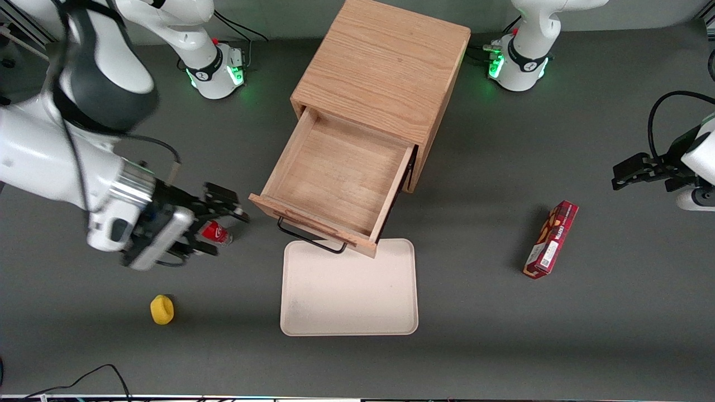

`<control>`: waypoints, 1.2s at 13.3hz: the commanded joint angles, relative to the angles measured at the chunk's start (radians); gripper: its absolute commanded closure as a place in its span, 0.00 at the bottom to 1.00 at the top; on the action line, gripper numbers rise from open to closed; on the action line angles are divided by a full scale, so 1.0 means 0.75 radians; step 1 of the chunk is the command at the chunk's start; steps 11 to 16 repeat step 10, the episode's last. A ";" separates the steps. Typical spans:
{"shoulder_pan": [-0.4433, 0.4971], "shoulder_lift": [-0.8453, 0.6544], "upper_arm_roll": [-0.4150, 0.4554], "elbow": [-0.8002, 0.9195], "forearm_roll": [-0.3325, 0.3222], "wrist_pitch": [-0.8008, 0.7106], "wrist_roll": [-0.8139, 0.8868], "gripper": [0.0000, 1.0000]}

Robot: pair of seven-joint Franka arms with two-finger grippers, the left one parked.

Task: Open upper drawer

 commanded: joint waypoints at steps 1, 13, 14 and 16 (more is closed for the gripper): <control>-0.014 -0.216 -0.079 -0.125 -0.178 -0.207 0.281 0.00; -0.186 -0.395 -0.083 -0.222 -0.525 -0.501 0.675 0.00; -0.186 -0.395 -0.083 -0.222 -0.525 -0.501 0.675 0.00; -0.186 -0.395 -0.083 -0.222 -0.525 -0.501 0.675 0.00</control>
